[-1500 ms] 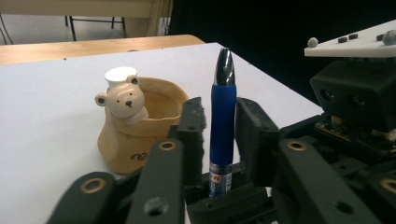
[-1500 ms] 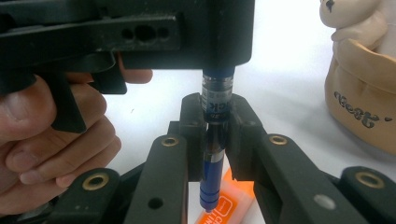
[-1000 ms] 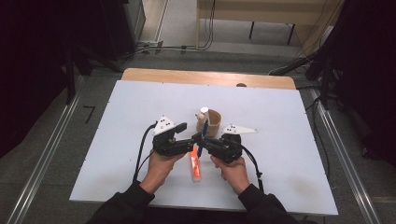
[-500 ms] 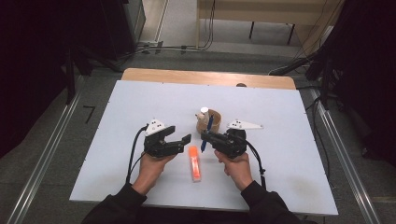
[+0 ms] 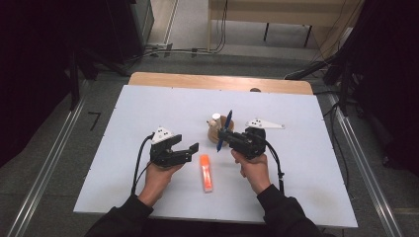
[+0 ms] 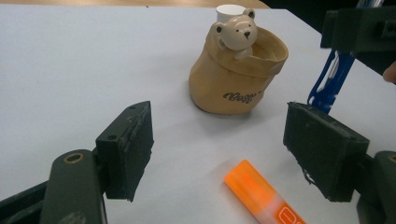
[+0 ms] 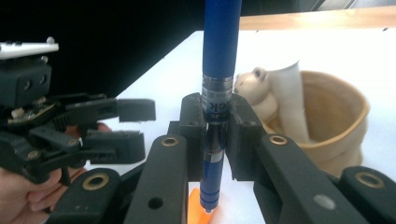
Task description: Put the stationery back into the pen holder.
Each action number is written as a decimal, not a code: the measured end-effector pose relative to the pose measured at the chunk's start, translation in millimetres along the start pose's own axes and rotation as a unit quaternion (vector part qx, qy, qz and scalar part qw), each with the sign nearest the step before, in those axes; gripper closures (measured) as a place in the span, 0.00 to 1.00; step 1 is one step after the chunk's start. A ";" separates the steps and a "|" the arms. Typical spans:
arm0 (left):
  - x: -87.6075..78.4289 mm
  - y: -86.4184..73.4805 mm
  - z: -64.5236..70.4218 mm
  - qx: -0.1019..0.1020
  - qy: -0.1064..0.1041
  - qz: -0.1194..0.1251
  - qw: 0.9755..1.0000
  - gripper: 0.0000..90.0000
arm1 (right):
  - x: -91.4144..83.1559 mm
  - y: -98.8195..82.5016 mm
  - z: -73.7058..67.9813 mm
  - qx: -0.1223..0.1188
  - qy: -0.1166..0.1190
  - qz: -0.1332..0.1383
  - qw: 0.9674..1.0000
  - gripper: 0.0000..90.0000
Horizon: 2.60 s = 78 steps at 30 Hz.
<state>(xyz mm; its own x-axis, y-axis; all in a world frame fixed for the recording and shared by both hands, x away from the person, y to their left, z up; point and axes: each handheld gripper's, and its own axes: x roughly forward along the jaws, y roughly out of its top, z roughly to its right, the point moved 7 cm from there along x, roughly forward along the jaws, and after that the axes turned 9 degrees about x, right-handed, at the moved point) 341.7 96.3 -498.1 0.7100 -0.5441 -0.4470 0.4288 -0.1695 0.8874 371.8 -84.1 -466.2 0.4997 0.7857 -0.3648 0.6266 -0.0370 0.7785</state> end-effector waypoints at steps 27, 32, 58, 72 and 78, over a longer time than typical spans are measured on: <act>0.0 4.7 5.4 0.004 -0.010 0.012 1.000 0.16 | 13.0 54.7 35.5 0.017 -0.064 0.047 0.997 0.85; -0.3 4.3 3.6 -0.009 -0.012 0.008 1.000 0.16 | 20.6 53.7 40.5 0.009 -0.078 0.044 0.996 0.85; 1.2 2.9 2.7 -0.022 -0.020 0.007 1.000 0.15 | 45.8 42.9 60.5 -0.008 -0.118 0.020 0.993 0.68; 1.6 1.2 -1.8 -0.030 -0.015 0.006 0.999 0.15 | 25.2 42.5 52.4 -0.005 -0.111 0.034 0.993 0.28; 2.4 0.3 -3.1 -0.031 -0.011 0.004 0.999 0.15 | 16.2 36.2 46.6 -0.009 -0.112 0.037 0.993 0.20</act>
<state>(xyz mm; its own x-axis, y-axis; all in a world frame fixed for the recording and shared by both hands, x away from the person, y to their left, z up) 345.3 97.5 -499.2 0.7019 -0.5629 -0.4364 0.4574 -0.1136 0.8820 430.5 -101.5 -467.7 0.6664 0.6237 -0.4085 0.5730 -0.0778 0.8158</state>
